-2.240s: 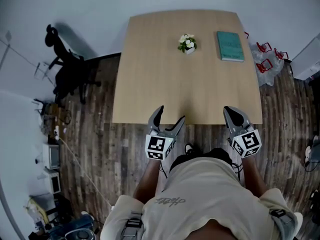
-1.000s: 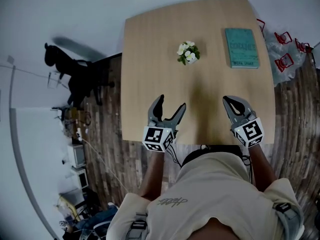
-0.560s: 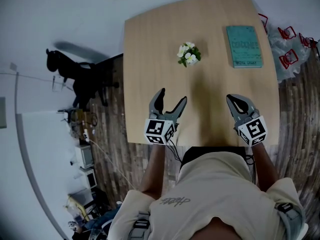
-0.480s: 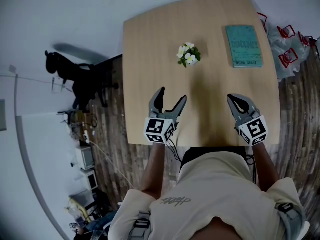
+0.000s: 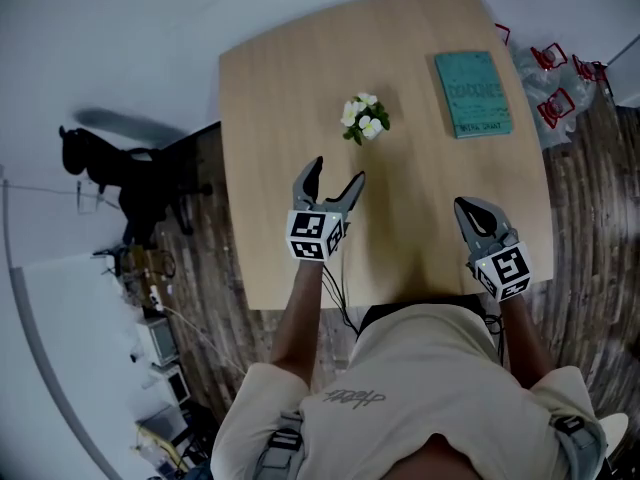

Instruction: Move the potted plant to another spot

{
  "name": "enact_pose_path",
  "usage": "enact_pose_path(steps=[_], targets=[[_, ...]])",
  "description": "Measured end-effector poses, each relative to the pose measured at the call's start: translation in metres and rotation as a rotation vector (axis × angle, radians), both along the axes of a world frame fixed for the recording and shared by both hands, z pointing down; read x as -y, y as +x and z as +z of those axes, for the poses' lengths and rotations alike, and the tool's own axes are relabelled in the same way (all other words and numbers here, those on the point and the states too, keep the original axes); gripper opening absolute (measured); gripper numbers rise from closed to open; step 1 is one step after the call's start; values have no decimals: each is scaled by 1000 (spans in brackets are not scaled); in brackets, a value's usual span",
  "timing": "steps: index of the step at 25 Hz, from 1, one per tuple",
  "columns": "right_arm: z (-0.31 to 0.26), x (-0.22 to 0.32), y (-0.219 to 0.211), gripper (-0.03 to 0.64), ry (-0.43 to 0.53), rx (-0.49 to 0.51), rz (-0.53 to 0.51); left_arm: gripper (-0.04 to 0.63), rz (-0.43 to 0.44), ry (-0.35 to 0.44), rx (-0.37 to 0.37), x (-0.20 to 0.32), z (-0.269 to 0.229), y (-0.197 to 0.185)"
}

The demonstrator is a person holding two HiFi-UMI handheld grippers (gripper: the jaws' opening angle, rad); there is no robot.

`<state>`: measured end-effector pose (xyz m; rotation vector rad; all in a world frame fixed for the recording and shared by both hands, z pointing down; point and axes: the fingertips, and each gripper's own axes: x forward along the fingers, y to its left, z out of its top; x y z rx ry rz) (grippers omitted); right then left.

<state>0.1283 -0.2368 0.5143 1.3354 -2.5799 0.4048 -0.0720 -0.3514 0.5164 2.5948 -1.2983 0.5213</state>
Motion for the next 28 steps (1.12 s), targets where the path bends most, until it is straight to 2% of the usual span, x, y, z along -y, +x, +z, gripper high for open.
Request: enact_pose_path(steps=[6, 15, 24, 28], targets=[[10, 5, 7, 3, -50, 3, 69, 405, 47, -58, 22, 37, 42, 4], [32, 10, 13, 3, -118, -19, 100, 416, 85, -141, 74, 75, 102, 12], [50, 7, 26, 3, -184, -37, 139, 419, 117, -189, 80, 104, 137, 23], [55, 7, 34, 3, -206, -36, 170, 419, 131, -182, 97, 113, 142, 29]])
